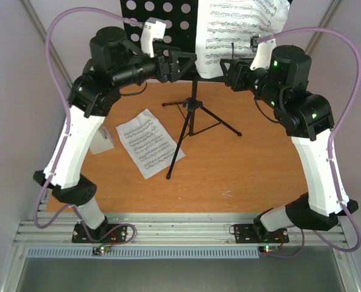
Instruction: Pack up the instrument practice props
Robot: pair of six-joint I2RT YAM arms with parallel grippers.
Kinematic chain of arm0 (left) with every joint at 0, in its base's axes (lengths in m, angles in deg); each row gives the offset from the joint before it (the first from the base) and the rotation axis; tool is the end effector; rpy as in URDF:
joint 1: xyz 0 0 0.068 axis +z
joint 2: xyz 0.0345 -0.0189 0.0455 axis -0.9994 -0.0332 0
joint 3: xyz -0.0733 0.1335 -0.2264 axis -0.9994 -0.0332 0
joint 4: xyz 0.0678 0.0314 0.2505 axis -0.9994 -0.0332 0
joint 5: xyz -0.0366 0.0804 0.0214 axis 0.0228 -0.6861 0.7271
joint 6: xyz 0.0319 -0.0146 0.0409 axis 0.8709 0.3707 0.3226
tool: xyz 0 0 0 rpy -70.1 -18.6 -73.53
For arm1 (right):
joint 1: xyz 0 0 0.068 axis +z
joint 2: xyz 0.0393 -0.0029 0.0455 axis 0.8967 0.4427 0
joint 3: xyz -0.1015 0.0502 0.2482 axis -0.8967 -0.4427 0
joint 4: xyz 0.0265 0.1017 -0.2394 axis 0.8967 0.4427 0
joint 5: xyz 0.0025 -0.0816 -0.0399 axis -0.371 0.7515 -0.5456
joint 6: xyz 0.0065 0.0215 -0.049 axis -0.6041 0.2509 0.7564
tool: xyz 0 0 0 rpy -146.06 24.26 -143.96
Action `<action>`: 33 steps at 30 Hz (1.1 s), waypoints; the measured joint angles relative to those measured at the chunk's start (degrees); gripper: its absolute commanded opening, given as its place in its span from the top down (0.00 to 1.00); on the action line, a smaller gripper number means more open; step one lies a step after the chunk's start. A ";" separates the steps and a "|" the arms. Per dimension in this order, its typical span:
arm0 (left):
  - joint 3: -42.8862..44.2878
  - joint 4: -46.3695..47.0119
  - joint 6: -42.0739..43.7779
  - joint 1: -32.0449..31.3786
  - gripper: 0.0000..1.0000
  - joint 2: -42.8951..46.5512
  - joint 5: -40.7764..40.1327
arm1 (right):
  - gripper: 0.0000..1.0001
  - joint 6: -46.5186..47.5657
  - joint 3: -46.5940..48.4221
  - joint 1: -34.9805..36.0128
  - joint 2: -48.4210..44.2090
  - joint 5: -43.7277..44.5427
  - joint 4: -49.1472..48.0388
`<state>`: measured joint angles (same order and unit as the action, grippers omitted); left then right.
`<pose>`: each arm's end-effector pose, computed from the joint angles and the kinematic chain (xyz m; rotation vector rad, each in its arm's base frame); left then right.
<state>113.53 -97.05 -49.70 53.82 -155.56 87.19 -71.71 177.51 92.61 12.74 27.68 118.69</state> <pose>0.2412 -0.1828 0.5768 0.5776 1.6188 -1.0602 0.2056 0.1120 0.5649 -0.6023 1.6571 0.1699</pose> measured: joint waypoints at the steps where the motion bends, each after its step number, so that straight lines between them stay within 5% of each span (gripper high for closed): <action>1: 1.01 0.00 -0.31 0.00 0.22 -1.27 0.07 | 0.39 -0.33 0.07 -0.63 0.26 -0.17 0.02; 33: 1.38 7.93 -5.84 -0.48 0.39 -9.51 0.04 | 0.67 -1.46 -5.51 -2.91 0.81 2.62 -1.16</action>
<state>114.91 -89.12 -55.54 53.34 -165.07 87.23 -73.17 172.00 89.70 13.55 30.30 117.53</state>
